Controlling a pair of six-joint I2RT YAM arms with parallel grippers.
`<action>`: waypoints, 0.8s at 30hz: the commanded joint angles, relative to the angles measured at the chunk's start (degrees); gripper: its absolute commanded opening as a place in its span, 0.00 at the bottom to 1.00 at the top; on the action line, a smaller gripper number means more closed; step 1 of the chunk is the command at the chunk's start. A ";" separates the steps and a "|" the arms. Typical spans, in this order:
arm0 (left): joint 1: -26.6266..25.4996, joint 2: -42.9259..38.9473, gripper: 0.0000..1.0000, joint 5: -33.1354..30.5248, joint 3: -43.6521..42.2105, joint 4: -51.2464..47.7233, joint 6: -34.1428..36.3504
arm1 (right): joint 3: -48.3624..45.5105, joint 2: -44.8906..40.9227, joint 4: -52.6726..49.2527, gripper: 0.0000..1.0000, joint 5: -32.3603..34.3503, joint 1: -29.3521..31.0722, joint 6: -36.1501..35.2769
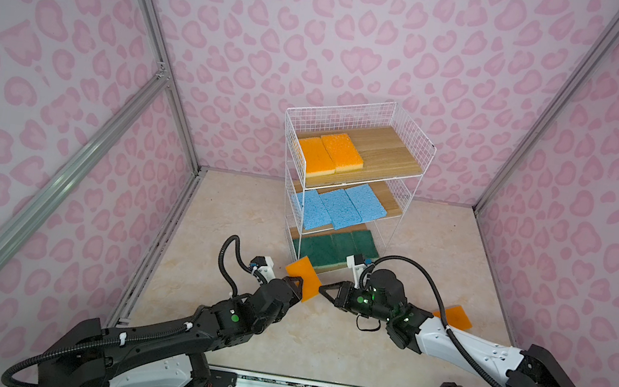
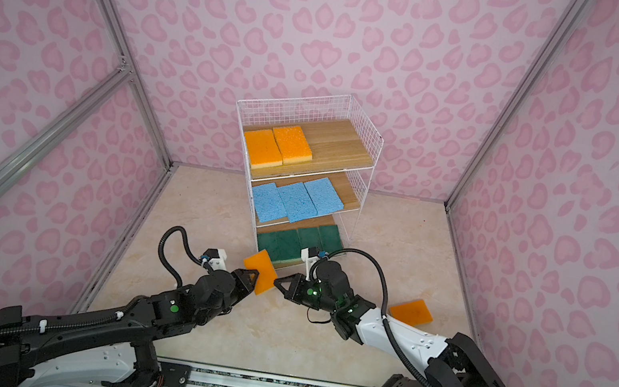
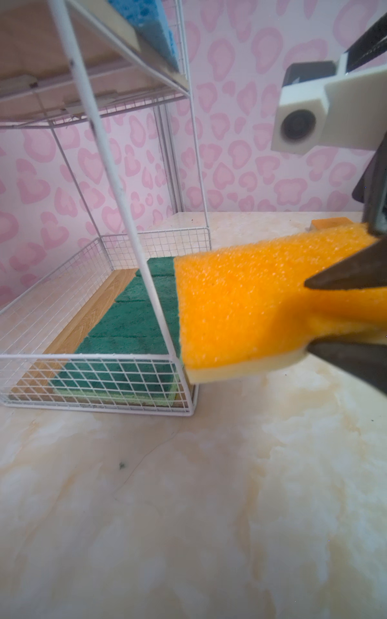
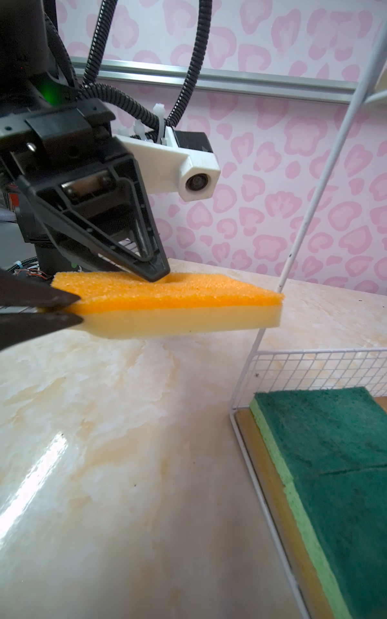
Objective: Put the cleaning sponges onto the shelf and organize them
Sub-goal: 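Lift the sponge upright with the left gripper while the right gripper grasps its edge, then carry the sponge to the top shelf with the right gripper while the left withdraws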
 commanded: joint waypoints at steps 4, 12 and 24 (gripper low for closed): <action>0.09 -2.49 0.99 -0.43 1.56 -3.40 5.22 | 1.39 -3.65 -5.62 0.00 0.49 -1.24 -3.72; 0.07 -8.43 0.98 -4.47 1.74 -10.11 8.69 | 3.18 -12.29 -20.07 0.00 0.92 -4.78 -9.93; 0.95 -13.62 0.98 -6.45 3.35 -16.66 15.98 | 11.84 -24.09 -36.70 0.00 0.17 -12.55 -17.33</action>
